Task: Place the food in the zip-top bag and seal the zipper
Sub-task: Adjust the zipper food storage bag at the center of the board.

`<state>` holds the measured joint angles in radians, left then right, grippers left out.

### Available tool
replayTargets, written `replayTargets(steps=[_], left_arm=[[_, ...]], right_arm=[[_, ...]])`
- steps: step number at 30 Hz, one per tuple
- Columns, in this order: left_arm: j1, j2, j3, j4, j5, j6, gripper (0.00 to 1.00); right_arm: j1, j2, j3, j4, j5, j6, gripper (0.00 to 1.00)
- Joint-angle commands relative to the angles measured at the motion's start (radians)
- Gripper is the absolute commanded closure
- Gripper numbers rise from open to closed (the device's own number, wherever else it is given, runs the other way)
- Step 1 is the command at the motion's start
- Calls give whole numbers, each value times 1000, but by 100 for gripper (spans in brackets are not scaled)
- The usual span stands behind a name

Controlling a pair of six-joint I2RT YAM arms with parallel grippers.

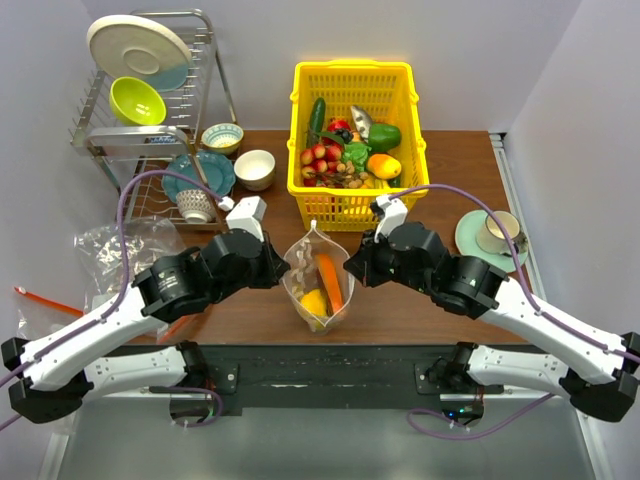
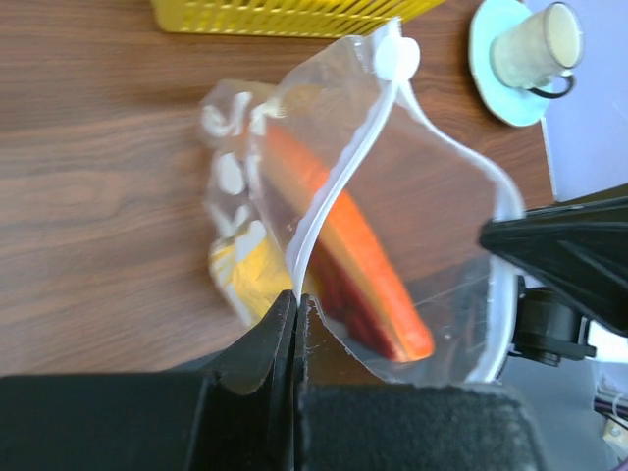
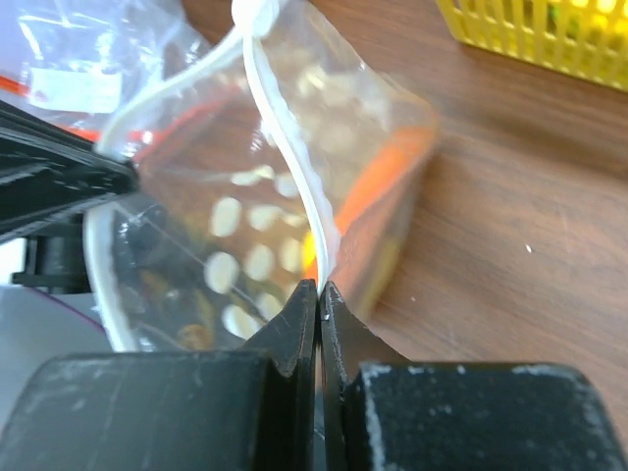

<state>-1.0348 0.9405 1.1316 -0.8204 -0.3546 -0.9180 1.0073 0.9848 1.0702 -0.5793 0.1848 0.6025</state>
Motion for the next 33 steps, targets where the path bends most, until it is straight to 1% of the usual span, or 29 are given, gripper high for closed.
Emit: replayTargets(steps=[1,4,5,7,8,10,11,14,16,17,19,20,22,23,24,25,26,28,33], left_arm=[[-2,-37,63,-115,-84,-28,100],[-2,-62,86,-170,-119,-38,100],[-2,-72,92,-184,-135,-41,100],[-1,-78,105,-218,-152,-44,100],[-1,-83,109,-227,-161,-45,100],[-2,-86,122,-249,-170,-42,100],[-1,-89,123,-256,-178,-42,100],[-1,-97,103,-240,-179,-41,100],[-2,-106,54,-205,-162,-25,100],[-1,-120,37,-171,-149,-18,100],[-2,-141,-19,-134,-146,-21,100],[-1,-166,-38,-94,-142,-19,100],[-2,-190,-79,-66,-147,-18,100],[-1,-193,-85,-54,-149,-16,100],[-1,-195,-89,-52,-149,-12,100],[-1,-190,-93,-52,-150,-7,100],[-1,-187,-93,-52,-152,-2,100],[-1,-177,-93,-54,-153,5,100],[-1,-167,-92,-51,-153,11,100]], right_arm=[[2,34,68,21,-44,-26,100],[2,72,71,44,-76,-15,100],[2,90,70,53,-85,-10,95],[2,103,68,62,-100,0,91],[2,107,66,73,-103,2,84],[2,114,65,87,-113,9,76],[2,117,68,94,-116,11,65],[2,118,80,82,-116,13,46],[2,109,88,65,-94,6,41],[1,104,97,56,-84,2,36],[2,88,114,15,-29,-13,29],[1,83,135,0,-10,-23,24],[1,66,161,-51,66,-47,18],[1,61,189,-66,96,-56,15],[1,55,200,-79,117,-76,15],[1,51,214,-103,167,-82,11],[1,48,241,-114,191,-92,10],[-1,51,270,-154,263,-116,8],[-15,121,410,-226,363,-179,6]])
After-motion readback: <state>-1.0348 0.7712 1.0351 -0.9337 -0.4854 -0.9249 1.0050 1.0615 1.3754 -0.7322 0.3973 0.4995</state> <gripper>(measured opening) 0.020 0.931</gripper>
